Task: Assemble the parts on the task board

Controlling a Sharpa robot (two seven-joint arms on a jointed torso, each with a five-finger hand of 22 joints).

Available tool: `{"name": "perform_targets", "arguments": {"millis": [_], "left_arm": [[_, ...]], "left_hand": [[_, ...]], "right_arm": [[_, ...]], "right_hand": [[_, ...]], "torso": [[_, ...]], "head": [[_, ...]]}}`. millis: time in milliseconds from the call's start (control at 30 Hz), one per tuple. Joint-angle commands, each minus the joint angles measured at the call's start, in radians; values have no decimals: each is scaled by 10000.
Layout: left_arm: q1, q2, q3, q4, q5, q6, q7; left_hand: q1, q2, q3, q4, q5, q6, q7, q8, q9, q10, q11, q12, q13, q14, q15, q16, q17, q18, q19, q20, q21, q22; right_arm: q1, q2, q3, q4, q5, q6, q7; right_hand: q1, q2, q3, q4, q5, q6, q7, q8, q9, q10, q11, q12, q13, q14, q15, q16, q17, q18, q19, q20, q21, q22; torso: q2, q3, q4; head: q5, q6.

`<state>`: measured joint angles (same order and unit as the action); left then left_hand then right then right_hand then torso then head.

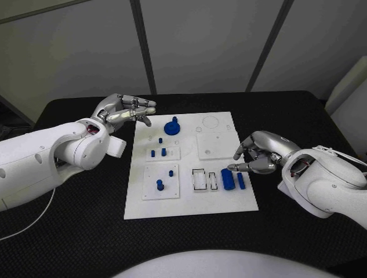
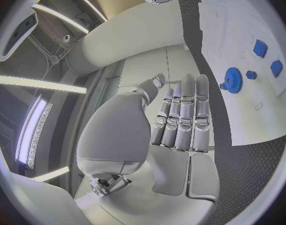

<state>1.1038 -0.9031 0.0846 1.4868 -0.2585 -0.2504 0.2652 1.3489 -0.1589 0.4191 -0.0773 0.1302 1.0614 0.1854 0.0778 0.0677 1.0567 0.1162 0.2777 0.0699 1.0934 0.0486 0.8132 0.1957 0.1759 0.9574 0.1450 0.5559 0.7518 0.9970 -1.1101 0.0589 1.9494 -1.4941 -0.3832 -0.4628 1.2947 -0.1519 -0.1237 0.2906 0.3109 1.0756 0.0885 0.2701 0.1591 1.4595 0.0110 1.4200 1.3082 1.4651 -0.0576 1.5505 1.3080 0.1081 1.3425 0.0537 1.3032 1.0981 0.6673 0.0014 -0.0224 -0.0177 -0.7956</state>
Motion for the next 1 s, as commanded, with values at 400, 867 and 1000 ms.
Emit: {"name": "perform_targets", "arguments": {"millis": [400,867,1000], "left_arm": [[-26,-18,-1,58,82,-19,211],[-38,-42,-1,44,82,19,190],[-39,-43,-1,35,82,28,181]], "left_hand": [[-29,71,-28,-32,-43,-14,-70,-15,-14,80,-1,48,10,51,-52,-44,-11,60,-29,26,-60,-10],[-32,71,-29,-31,-43,-10,-73,-12,-13,78,-1,51,8,52,-52,-45,-11,60,-28,25,-62,-11],[-34,70,-30,-30,-43,-8,-74,-11,-13,74,-1,52,6,52,-53,-46,-12,60,-28,24,-64,-11]], "right_arm": [[-659,334,-19,-179,-614,472,-1255],[-924,721,-22,-417,-751,629,-1254],[-974,836,-23,-546,-776,757,-1261]], "right_hand": [[-367,131,-375,32,169,-130,-31,212,138,150,-21,59,842,991,12,71,2313,-169,93,-1,93,81],[-414,182,-417,27,223,-65,-62,309,191,139,-46,51,850,992,-3,74,2318,-169,90,-9,96,91],[-399,203,-412,22,241,-60,-67,324,200,135,-51,46,847,992,-6,73,2318,-169,90,-12,97,94]], "torso": [[-2,-22,34],[4,-32,26],[3,-34,28]], "head": [[-46,-98],[-3,-157],[-7,-171]]}}
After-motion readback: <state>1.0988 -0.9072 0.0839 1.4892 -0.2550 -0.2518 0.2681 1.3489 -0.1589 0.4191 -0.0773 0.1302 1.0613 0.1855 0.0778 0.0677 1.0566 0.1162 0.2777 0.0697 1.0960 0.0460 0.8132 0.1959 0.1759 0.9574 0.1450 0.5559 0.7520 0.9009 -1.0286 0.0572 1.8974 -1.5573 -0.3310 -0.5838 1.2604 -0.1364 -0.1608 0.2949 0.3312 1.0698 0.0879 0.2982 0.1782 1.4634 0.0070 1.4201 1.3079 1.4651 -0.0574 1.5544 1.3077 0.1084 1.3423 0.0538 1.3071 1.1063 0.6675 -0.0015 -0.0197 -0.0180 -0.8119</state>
